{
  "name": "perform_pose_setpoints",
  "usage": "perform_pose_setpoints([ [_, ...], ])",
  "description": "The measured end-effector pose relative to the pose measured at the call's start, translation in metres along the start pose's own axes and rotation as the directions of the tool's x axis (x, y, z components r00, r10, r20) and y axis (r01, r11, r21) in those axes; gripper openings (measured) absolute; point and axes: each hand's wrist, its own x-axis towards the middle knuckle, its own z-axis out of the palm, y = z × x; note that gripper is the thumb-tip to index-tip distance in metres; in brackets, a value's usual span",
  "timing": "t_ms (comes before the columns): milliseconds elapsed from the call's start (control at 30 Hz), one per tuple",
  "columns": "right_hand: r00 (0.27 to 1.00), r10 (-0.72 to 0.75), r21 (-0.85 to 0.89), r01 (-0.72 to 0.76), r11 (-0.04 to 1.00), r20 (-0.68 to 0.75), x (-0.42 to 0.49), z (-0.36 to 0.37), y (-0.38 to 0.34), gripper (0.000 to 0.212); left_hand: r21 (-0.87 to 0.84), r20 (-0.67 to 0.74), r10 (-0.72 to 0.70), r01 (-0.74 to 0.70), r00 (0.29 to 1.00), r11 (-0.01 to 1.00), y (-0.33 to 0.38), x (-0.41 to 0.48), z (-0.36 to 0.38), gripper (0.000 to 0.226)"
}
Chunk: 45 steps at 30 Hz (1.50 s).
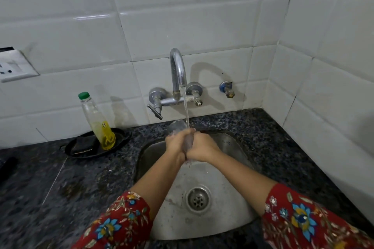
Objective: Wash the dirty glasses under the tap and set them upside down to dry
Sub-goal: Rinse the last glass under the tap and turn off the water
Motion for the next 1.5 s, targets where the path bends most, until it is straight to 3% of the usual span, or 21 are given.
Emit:
perform_pose_setpoints([
  [67, 0.979, 0.023, 0.352, -0.094, 0.931, 0.201, -0.004, -0.006, 0.004, 0.019, -0.015, 0.225, -0.085, 0.091, 0.971, 0.996, 0.009, -0.005, -0.011, 0.030],
  [133, 0.921, 0.002, 0.606, -0.258, 0.752, 0.389, -0.007, -0.012, 0.008, 0.015, -0.037, 0.394, -0.101, 0.125, 0.913, 0.991, 0.014, -0.010, -0.020, 0.017],
  [200, 0.937, 0.040, 0.583, -0.249, 0.774, 0.347, -0.005, -0.007, 0.010, 0.027, -0.036, 0.397, -0.090, 0.114, 0.913, 0.993, 0.014, -0.014, -0.020, 0.015],
  [267, 0.994, 0.085, 0.242, -0.100, 0.965, 0.072, -0.002, 0.006, 0.008, 0.040, -0.056, 0.252, -0.082, 0.099, 0.964, 0.993, 0.010, -0.011, -0.011, 0.018],
  [333, 0.985, 0.046, 0.002, -0.046, 0.999, -0.164, -0.002, 0.018, 0.001, 0.040, -0.073, 0.076, -0.047, 0.052, 0.996, 0.996, 0.011, -0.005, -0.005, 0.039],
  [400, 0.997, 0.058, 0.207, -0.048, 0.977, -0.044, 0.001, 0.017, 0.002, 0.035, -0.024, 0.053, -0.033, 0.034, 0.998, 0.999, 0.016, -0.006, -0.006, 0.042],
  [467, 0.951, -0.002, 0.555, -0.178, 0.813, 0.308, 0.005, 0.002, 0.011, 0.024, 0.030, 0.230, -0.102, 0.098, 0.968, 0.995, 0.022, -0.010, -0.017, 0.029],
  [533, 0.869, -0.128, 0.692, -0.282, 0.665, 0.478, 0.001, -0.006, 0.025, 0.016, -0.003, 0.403, -0.132, 0.146, 0.905, 0.989, 0.023, -0.015, -0.028, 0.027],
  [600, 0.912, -0.099, 0.654, -0.207, 0.728, 0.398, -0.008, 0.002, 0.029, 0.025, -0.018, 0.418, -0.100, 0.118, 0.903, 0.993, 0.015, -0.018, -0.026, 0.025],
  [667, 0.989, -0.021, 0.537, -0.063, 0.841, 0.149, -0.015, 0.015, 0.027, 0.026, 0.039, 0.285, -0.022, 0.011, 0.958, 0.999, 0.008, -0.021, -0.016, 0.020],
  [700, 0.993, -0.016, 0.560, -0.053, 0.827, 0.118, -0.018, 0.020, 0.027, 0.022, 0.052, 0.262, 0.011, -0.026, 0.965, 0.998, 0.008, -0.022, -0.014, 0.017],
  [833, 0.875, -0.169, 0.783, -0.302, 0.544, 0.454, -0.021, 0.012, 0.033, 0.025, 0.075, 0.559, -0.046, 0.005, 0.828, 0.997, 0.015, -0.018, -0.026, 0.041],
  [933, 0.796, -0.330, 0.850, -0.402, 0.341, 0.508, -0.020, 0.013, 0.040, 0.047, 0.020, 0.701, -0.036, 0.030, 0.712, 0.999, 0.007, -0.015, -0.032, 0.057],
  [1000, 0.754, -0.414, 0.859, -0.474, 0.194, 0.510, -0.020, 0.015, 0.039, 0.053, 0.036, 0.724, -0.048, 0.032, 0.688, 0.999, 0.000, -0.016, -0.033, 0.057],
  [1067, 0.755, -0.378, 0.844, -0.473, 0.251, 0.536, -0.022, 0.012, 0.035, 0.051, 0.054, 0.691, -0.053, 0.022, 0.721, 0.998, -0.001, -0.017, -0.035, 0.047],
  [1167, 0.881, -0.137, 0.648, -0.219, 0.730, 0.452, -0.018, 0.000, 0.030, 0.055, 0.057, 0.643, 0.016, -0.070, 0.766, 0.996, 0.008, -0.015, -0.039, 0.026],
  [1233, 0.988, -0.083, 0.356, 0.031, 0.934, 0.132, -0.009, -0.009, 0.031, 0.054, 0.106, 0.637, 0.089, -0.201, 0.766, 0.974, 0.017, -0.012, -0.043, 0.027],
  [1267, 0.987, -0.145, 0.217, 0.156, 0.964, -0.066, -0.002, -0.013, 0.034, 0.046, 0.152, 0.639, 0.096, -0.248, 0.764, 0.957, 0.020, -0.008, -0.045, 0.034],
  [1333, 0.877, -0.381, 0.010, 0.401, 0.916, -0.291, 0.011, -0.020, 0.039, 0.034, 0.262, 0.658, 0.032, -0.268, 0.752, 0.927, 0.024, -0.002, -0.048, 0.047],
  [1433, 0.720, -0.660, -0.153, 0.642, 0.751, -0.215, 0.019, -0.025, 0.033, 0.039, 0.349, 0.717, -0.093, -0.241, 0.690, 0.906, 0.025, -0.003, -0.044, 0.051],
  [1500, 0.687, -0.718, -0.189, 0.694, 0.695, -0.115, 0.018, -0.027, 0.031, 0.040, 0.291, 0.740, -0.106, -0.174, 0.664, 0.941, 0.026, -0.006, -0.041, 0.043],
])
